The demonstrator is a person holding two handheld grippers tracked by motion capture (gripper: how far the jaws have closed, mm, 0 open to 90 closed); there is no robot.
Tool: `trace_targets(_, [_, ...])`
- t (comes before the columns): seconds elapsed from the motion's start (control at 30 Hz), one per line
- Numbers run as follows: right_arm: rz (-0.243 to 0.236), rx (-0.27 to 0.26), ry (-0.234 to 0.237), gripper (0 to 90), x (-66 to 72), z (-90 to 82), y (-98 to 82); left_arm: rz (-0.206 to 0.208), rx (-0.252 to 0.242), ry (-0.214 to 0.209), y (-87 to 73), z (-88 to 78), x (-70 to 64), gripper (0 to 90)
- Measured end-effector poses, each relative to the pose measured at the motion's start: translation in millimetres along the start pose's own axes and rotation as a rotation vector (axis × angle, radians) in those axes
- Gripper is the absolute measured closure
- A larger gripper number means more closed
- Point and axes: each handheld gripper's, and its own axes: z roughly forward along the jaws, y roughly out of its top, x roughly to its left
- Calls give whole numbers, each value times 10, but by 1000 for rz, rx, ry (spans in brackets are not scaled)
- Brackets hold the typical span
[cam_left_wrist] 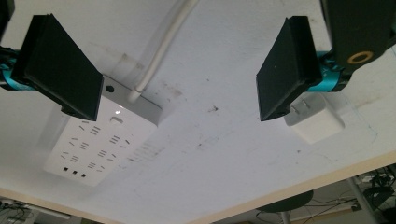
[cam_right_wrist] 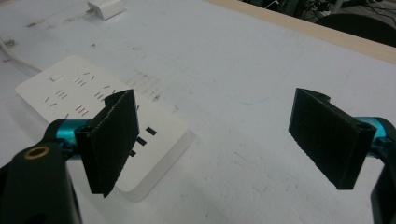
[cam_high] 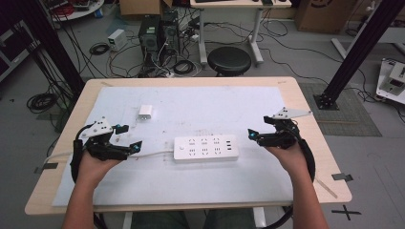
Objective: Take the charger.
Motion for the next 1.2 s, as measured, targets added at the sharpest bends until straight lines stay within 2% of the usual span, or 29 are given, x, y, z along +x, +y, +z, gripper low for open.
trace_targets(0.13, [-12, 0, -3, 162, 12, -21, 11, -22, 17, 35, 61, 66, -4, 149])
trace_targets(0.23, [-12, -1, -1, 162, 15, -26, 12, -26, 17, 39, 87, 86, -5, 149])
trace_targets(0.27, [-19, 3, -3, 162, 18, -34, 13, -44, 17, 65, 181, 176, 11, 149])
trace_targets(0.37, [-21, 5, -8, 162, 22, -27, 14, -78, 18, 108, 258, 297, 67, 150])
trace_targets(0.43, [-21, 6, -12, 163, 23, -15, 7, -104, 36, 155, 287, 400, 121, 150])
trace_targets(0.6, [-13, 18, -23, 162, 32, 13, -14, -133, 97, 236, 357, 691, 248, 154])
trace_targets(0.67, [-13, 21, -28, 163, 32, 20, -28, -142, 106, 269, 376, 789, 303, 155])
trace_targets(0.83, [-12, 33, -37, 162, 32, 48, -56, -188, 160, 323, 385, 1024, 481, 169])
trace_targets(0.9, [-10, 37, -40, 162, 31, 63, -62, -208, 153, 350, 369, 1099, 543, 169])
trace_targets(0.97, [-10, 40, -41, 162, 31, 75, -65, -225, 173, 372, 338, 1175, 611, 175])
trace_targets(1.03, [-7, 43, -43, 162, 35, 89, -69, -234, 194, 373, 311, 1248, 669, 175])
trace_targets(1.1, [-3, 46, -43, 162, 45, 107, -73, -235, 198, 403, 275, 1301, 716, 175])
trace_targets(1.2, [-4, 49, -42, 162, 53, 131, -86, -271, 208, 427, 186, 1357, 804, 188])
